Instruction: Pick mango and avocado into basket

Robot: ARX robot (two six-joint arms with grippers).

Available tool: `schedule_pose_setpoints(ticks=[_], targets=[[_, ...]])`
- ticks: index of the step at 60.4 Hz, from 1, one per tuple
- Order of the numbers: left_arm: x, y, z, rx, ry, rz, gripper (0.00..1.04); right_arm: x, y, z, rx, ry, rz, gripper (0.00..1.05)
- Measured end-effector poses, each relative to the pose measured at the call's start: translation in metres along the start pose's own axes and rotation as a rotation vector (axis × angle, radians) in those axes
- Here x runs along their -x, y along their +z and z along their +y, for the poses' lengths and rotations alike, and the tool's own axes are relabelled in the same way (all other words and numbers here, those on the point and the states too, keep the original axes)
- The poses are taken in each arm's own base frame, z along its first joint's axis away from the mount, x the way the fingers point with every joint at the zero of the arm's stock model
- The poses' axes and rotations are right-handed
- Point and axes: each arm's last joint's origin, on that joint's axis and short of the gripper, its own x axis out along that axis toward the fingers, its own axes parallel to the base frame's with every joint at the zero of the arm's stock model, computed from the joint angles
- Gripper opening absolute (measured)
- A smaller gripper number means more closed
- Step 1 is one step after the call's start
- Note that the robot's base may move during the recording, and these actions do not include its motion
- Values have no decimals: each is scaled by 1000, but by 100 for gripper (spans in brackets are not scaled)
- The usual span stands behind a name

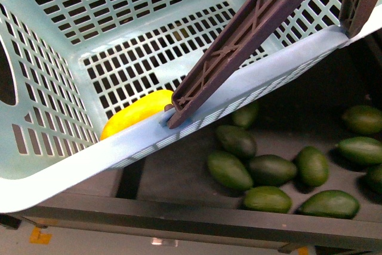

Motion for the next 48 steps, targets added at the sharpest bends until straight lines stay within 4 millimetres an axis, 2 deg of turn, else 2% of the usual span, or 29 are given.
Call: schedule_pose_setpoints(ticks=[8,11,15,17,24,30,34,39,44,48], targets=[[0,-1,-1,-21,-2,4,18,0,0,0,-2,-9,9,96],[0,-2,-1,-16,-7,12,18,-4,-1,-2,-17,-9,122,96],[-1,-3,-2,-4,-14,24,18,-16,1,-12,-42,-19,351,96],[-1,-4,-2,-4,-18,30,18,-21,-1,-17,-48,-15,401,96],[-1,-5,-3,-4,-23,40,18,-45,-12,-38,-19,-6,465,96],[-1,-5,-3,-4,-23,40,18,-74,-20,-59,64,-3,471,96],[-1,-5,-3,-4,-22,39,18,-94,-32,-74,76,-17,521,96],[-1,-5,-3,-4,-20,36,18,-119,-56,-87,57,-12,619,96],[-1,-5,-3,-4,-14,26,18,-138,-80,-90,73,9,678,96],[-1,-5,-3,-6,-13,24,18,-157,-100,-85,162,30,715,96]])
